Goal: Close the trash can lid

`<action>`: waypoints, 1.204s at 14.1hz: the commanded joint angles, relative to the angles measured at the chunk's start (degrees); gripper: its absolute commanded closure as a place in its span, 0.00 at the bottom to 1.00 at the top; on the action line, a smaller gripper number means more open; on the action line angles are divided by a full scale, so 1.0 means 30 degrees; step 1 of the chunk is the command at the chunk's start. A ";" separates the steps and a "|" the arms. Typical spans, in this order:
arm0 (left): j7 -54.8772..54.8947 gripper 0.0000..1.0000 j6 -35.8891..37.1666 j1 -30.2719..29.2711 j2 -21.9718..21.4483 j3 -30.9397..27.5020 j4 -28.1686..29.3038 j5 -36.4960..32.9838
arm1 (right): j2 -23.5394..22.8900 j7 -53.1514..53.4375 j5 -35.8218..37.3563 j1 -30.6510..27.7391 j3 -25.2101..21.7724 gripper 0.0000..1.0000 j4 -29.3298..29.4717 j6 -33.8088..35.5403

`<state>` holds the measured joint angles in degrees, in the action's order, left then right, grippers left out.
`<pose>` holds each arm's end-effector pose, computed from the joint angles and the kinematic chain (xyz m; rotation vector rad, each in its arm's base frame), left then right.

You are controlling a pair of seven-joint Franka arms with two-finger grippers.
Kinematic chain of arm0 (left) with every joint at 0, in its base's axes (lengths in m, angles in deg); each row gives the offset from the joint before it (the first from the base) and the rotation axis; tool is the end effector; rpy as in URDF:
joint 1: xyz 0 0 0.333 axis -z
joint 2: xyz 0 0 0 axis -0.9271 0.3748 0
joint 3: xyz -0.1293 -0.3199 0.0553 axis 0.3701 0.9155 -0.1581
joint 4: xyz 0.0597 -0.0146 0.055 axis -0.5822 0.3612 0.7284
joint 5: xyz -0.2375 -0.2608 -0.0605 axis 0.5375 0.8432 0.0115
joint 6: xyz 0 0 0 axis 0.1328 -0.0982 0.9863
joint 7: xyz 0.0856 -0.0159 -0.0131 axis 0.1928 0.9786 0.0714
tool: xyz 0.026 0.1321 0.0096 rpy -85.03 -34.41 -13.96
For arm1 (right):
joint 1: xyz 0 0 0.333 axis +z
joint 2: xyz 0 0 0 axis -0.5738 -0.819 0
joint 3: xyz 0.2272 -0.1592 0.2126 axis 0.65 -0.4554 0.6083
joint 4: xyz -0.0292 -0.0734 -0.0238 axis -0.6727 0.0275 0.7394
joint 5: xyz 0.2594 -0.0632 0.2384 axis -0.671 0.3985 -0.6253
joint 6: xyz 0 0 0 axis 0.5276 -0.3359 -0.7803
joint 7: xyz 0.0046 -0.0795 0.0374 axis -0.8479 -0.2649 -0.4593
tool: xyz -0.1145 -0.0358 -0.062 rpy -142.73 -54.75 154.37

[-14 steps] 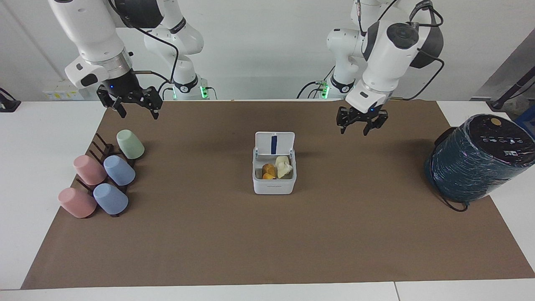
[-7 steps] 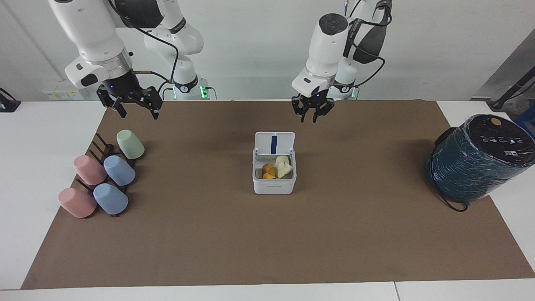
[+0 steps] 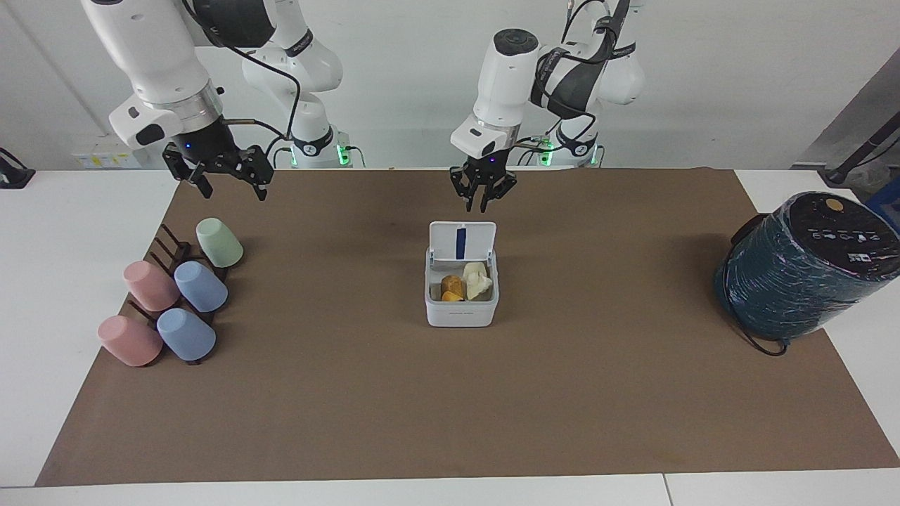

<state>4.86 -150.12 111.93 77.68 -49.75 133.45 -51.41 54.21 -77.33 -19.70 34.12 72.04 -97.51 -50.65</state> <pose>0.3930 -0.3517 0.4959 2.9743 -0.0721 0.2303 0.5105 0.0221 0.6183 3.1356 -0.1322 -0.0054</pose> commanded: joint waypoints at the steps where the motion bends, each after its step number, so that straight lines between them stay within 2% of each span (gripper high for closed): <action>1: -0.0143 0.84 -0.2538 -0.0231 0.0660 -0.0170 0.0187 0.0174 | 0.0409 -0.0408 -0.0110 -0.0140 0.0085 0.00 -0.0396 -0.0031; 3: -0.0114 0.87 -0.4530 -0.0437 0.1596 -0.0170 0.0012 0.0436 | 0.0409 -0.0408 -0.0110 -0.0140 0.0056 0.00 -0.0396 -0.0031; 5: 0.0003 1.00 -0.6175 -0.0700 0.1981 -0.0170 -0.0018 0.1080 | 0.0409 -0.0408 -0.0110 -0.0140 0.0056 0.00 -0.0396 -0.0031; 9: 0.0062 1.00 -0.6735 -0.1314 0.3269 -0.0170 -0.1482 0.1230 | 0.0409 -0.0408 -0.0110 -0.0140 0.0056 0.00 -0.0425 -0.0031; 17: 0.0120 1.00 -0.8994 -0.1024 0.5965 -0.0170 -0.1630 0.1200 | 0.0409 -0.0408 -0.0110 -0.0140 0.0056 0.00 -0.0396 -0.0031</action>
<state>4.82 -176.30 108.53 93.09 -50.23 129.76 -48.54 54.21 -77.33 -19.70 34.12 72.04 -97.51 -50.65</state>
